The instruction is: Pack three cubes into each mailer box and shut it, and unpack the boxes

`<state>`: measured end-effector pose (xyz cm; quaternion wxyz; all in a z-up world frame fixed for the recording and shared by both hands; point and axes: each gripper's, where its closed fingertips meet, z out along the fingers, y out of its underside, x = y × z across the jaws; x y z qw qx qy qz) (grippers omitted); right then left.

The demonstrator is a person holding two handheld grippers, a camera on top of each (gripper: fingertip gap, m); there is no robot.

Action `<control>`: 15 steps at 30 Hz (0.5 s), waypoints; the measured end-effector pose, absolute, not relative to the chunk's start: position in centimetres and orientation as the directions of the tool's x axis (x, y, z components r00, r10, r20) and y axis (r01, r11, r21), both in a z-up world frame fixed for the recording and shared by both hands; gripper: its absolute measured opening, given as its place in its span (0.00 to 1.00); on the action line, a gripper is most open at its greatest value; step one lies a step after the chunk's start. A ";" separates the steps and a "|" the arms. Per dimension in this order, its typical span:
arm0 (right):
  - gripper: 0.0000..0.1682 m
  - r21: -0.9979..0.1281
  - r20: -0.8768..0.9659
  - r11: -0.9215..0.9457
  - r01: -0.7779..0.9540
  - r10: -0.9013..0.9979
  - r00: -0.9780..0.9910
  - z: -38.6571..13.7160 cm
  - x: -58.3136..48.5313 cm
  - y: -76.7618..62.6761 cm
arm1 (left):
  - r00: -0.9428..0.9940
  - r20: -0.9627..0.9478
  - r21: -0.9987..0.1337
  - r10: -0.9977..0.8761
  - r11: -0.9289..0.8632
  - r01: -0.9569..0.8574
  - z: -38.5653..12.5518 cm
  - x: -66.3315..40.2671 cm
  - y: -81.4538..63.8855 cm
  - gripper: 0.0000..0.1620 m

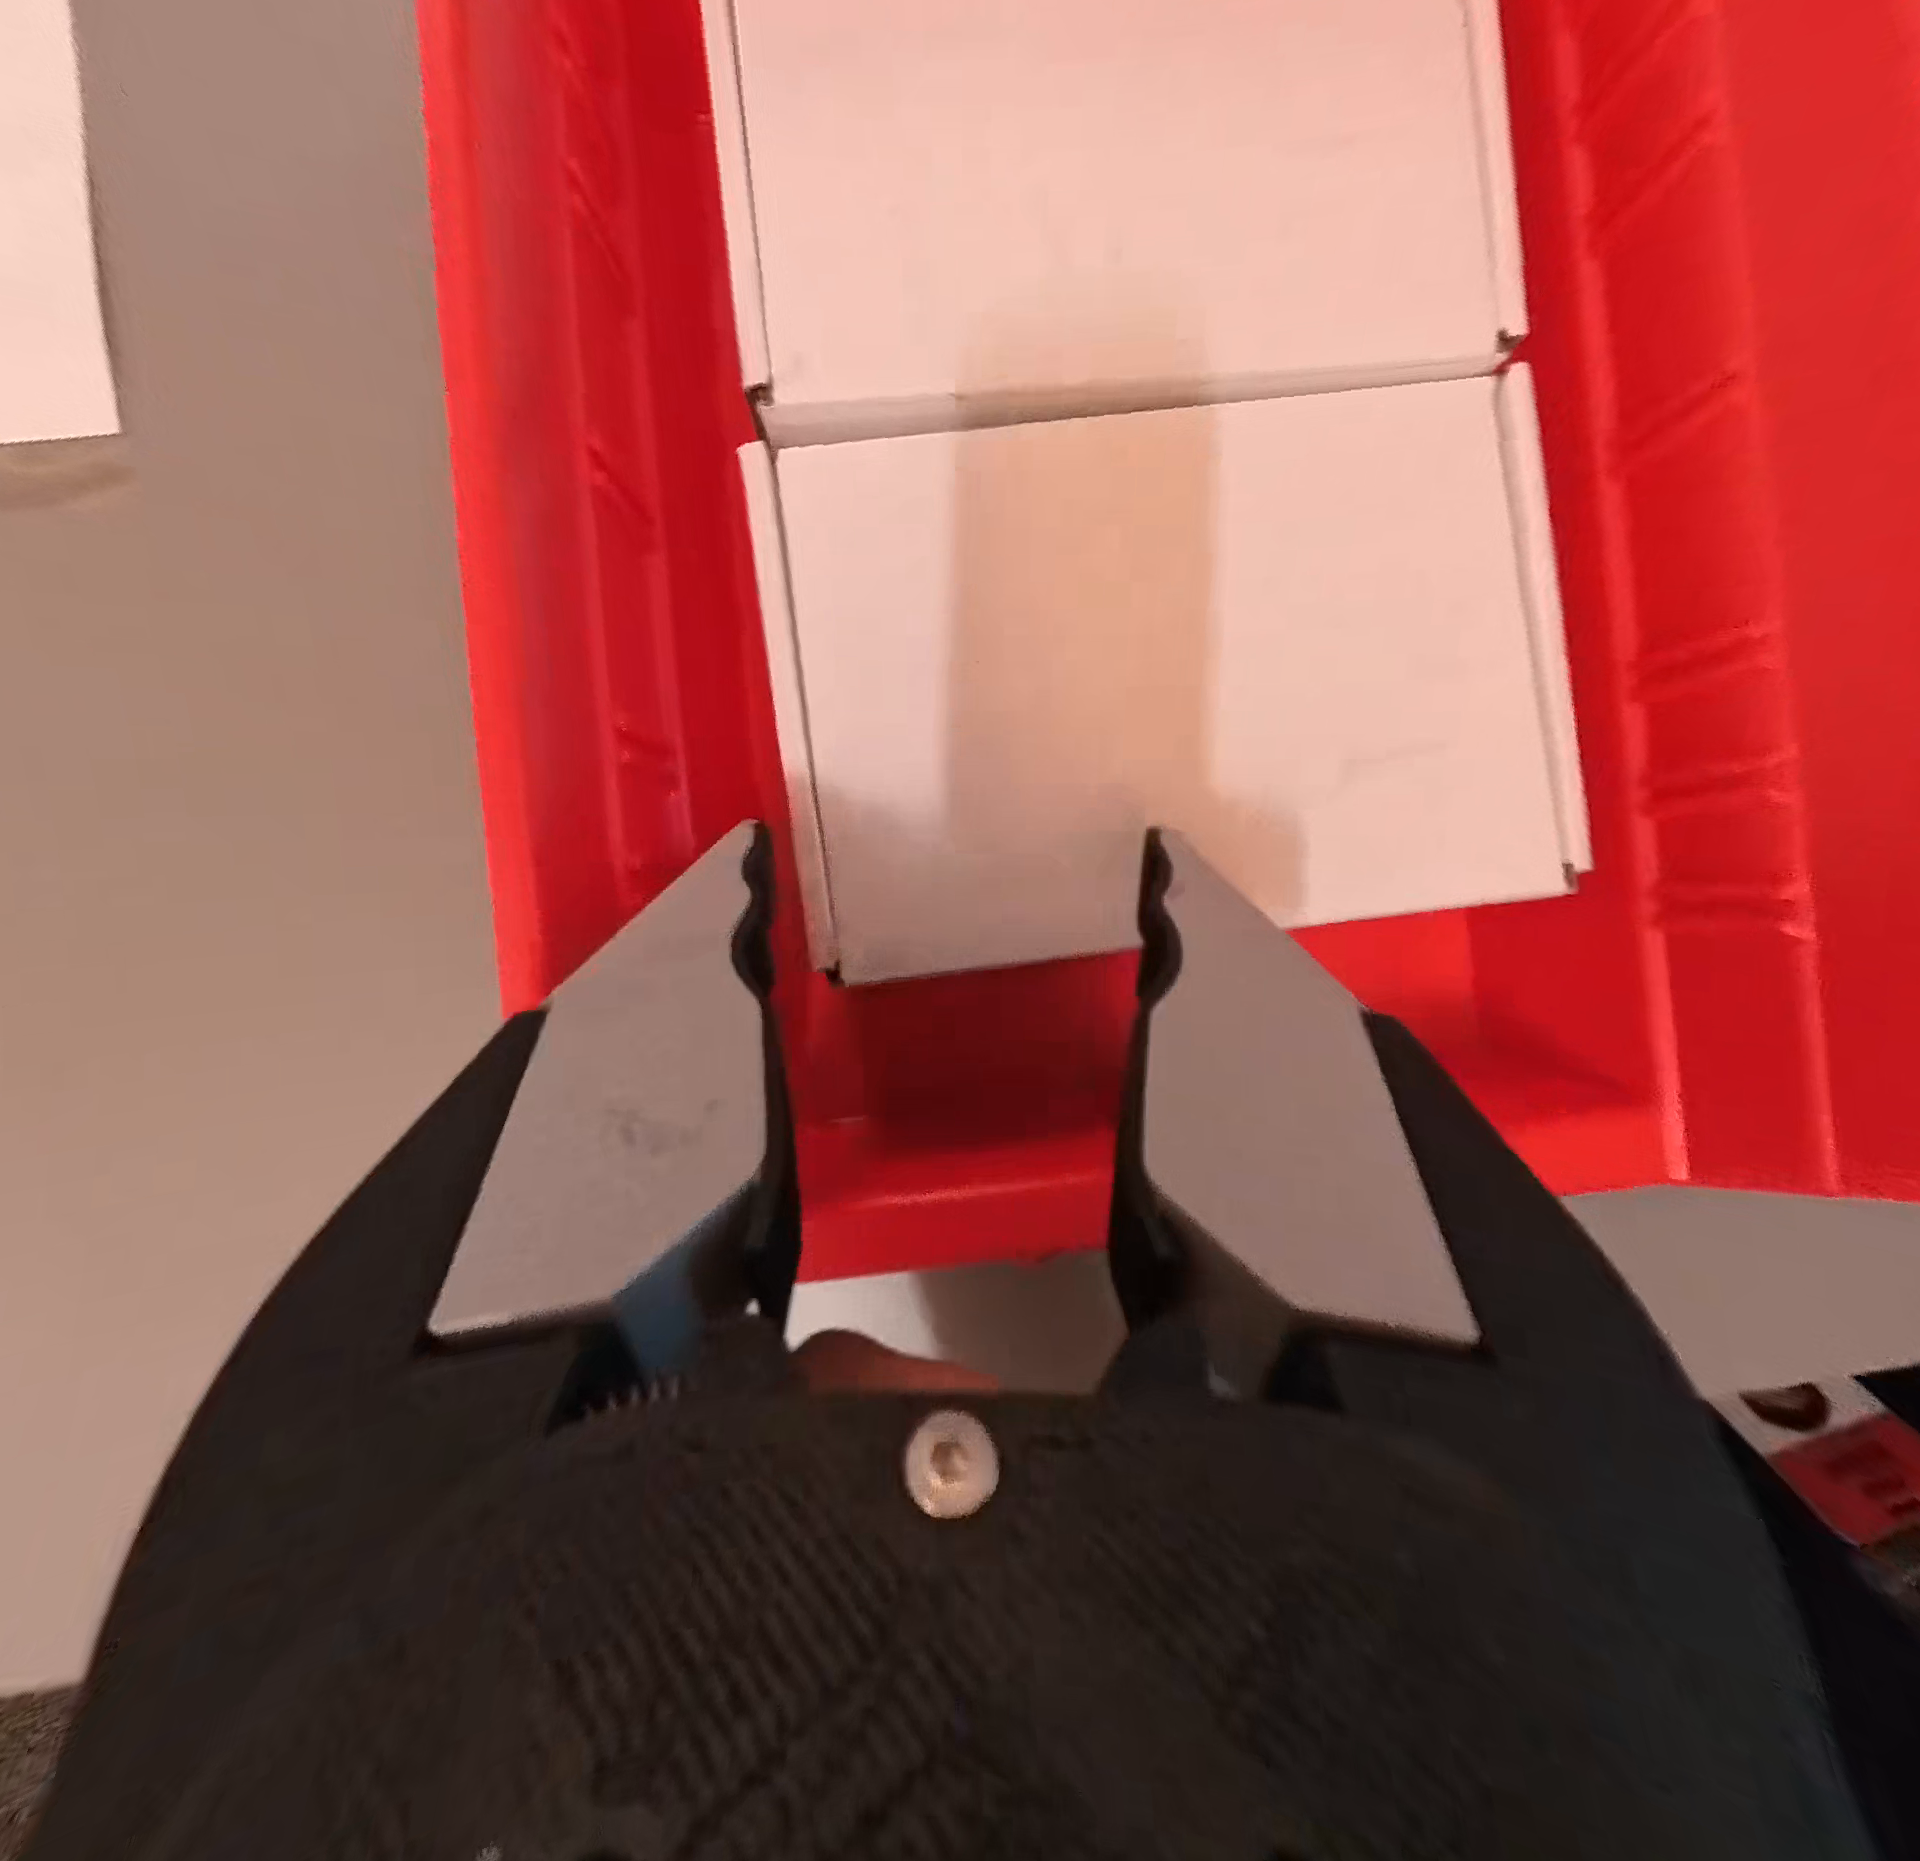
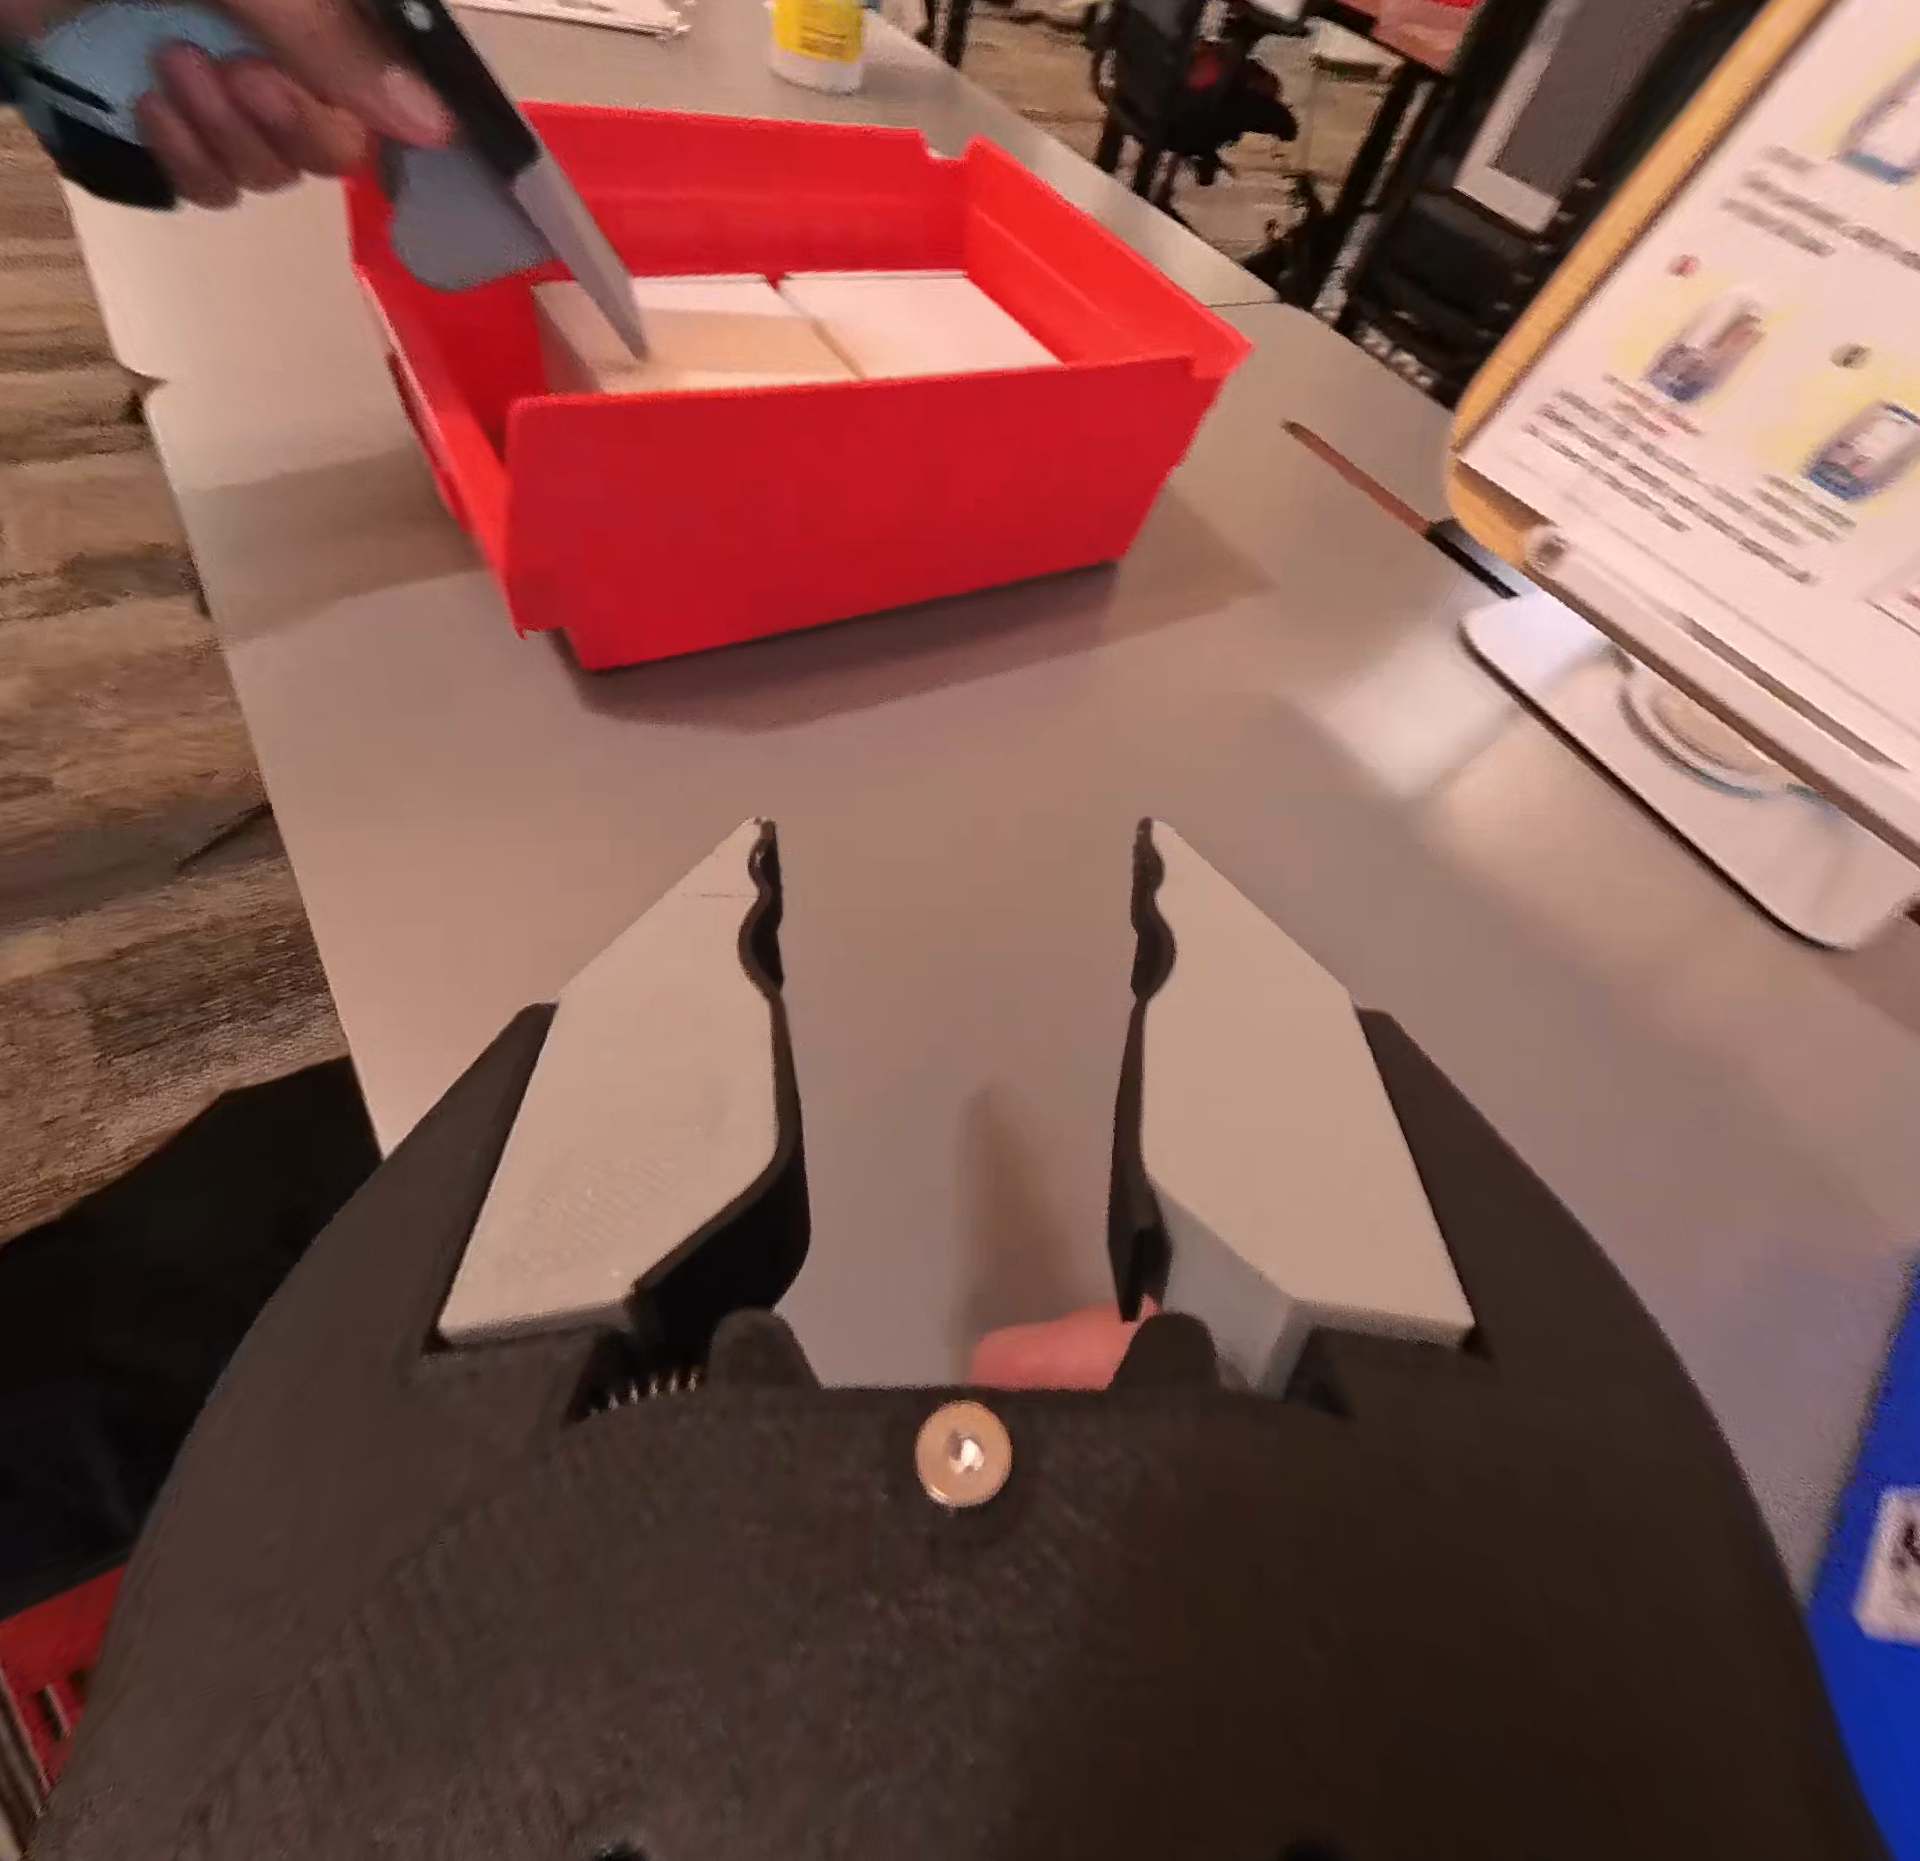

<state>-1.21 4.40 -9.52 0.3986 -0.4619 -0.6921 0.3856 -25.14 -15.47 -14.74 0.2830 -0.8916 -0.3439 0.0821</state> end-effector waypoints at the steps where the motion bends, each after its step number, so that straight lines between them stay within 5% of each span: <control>1: 0.41 -0.899 0.187 0.279 0.337 0.941 -0.281 -9.5 -2.2 3.6 | 0.747 0.091 -0.551 0.659 -0.591 0.589 -15.0 -24.8 -15.0 0.44; 5: 0.46 -0.893 0.100 0.262 0.366 0.908 -0.406 -10.1 -6.1 -0.7 | 0.700 0.268 -0.512 0.662 -0.518 0.686 -16.2 -24.3 -13.8 0.60; 11: 0.51 -0.910 0.048 0.267 0.316 0.827 -0.560 -10.4 -10.3 -7.8 | 0.675 0.362 -0.485 0.642 -0.489 0.725 -17.2 -23.6 -13.1 0.64; 15: 0.45 -0.928 0.233 0.352 0.121 0.804 -0.547 -8.7 -12.2 -9.6 | 0.680 0.361 -0.490 0.638 -0.491 0.720 -17.2 -23.6 -13.0 0.64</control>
